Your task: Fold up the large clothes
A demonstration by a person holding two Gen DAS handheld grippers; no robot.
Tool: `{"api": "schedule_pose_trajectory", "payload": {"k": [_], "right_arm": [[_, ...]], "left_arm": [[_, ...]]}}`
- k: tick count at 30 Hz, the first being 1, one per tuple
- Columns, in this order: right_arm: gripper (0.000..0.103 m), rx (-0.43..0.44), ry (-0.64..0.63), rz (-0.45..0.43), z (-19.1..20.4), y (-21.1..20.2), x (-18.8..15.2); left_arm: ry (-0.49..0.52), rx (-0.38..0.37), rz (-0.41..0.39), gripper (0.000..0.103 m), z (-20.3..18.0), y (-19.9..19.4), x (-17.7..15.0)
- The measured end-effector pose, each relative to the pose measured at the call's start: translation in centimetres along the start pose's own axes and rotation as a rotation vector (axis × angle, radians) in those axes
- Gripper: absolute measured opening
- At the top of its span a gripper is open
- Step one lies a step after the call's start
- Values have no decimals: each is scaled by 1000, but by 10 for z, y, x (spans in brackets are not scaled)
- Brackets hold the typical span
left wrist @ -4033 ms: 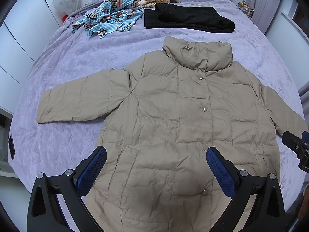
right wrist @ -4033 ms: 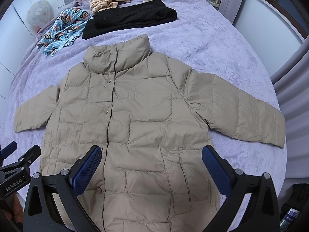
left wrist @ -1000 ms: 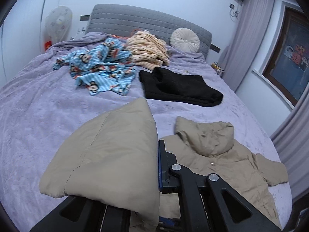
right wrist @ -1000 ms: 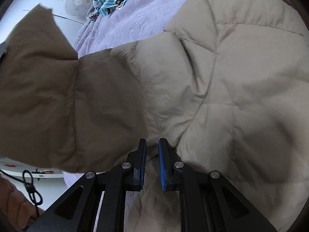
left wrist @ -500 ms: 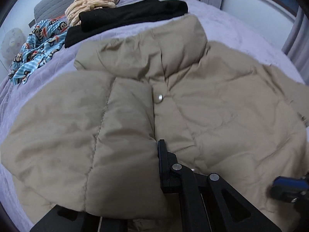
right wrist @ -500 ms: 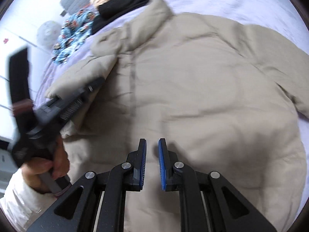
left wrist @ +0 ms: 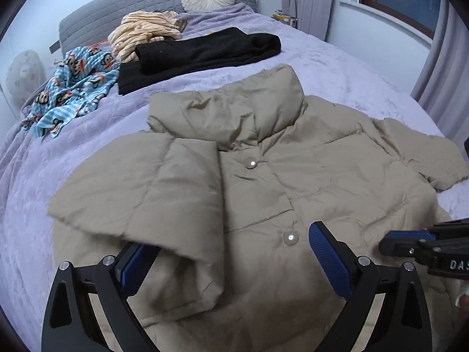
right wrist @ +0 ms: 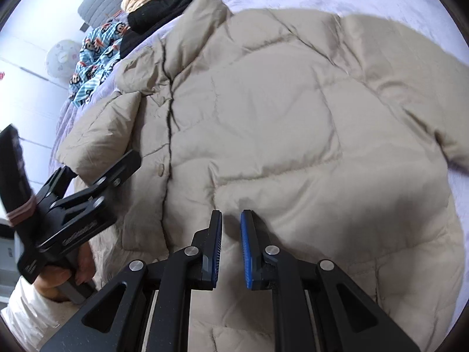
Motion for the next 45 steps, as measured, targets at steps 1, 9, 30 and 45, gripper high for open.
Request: {"api": "schedule_pose_trajectory", "payload": {"k": [1,9,30,45], "right_arm": [[17,-9,-25,-6,6,-3,1],[83,-68,-441,-145,134,-9,17],[83,-130,164,-148,1,18,46],[16,-160,-258,-100,62,55,64]], "left_arm": [[-28,3,-16,99,13,-13,-5],[-448,182,14,99,181,-29,-49],[-453,277,93,98,205,-1,-68],[-399,208,111,55,192,60,-37]]}}
Point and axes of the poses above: each gripper's, at about its wrist camera, not at the fingertips, and y roughly the way its jaws point, z to its left, x to its top, the point moved 3 cm from there along y, roughly the way its jaws point, and after that the axes turned 3 degrees about z, right-handed, at the moved point
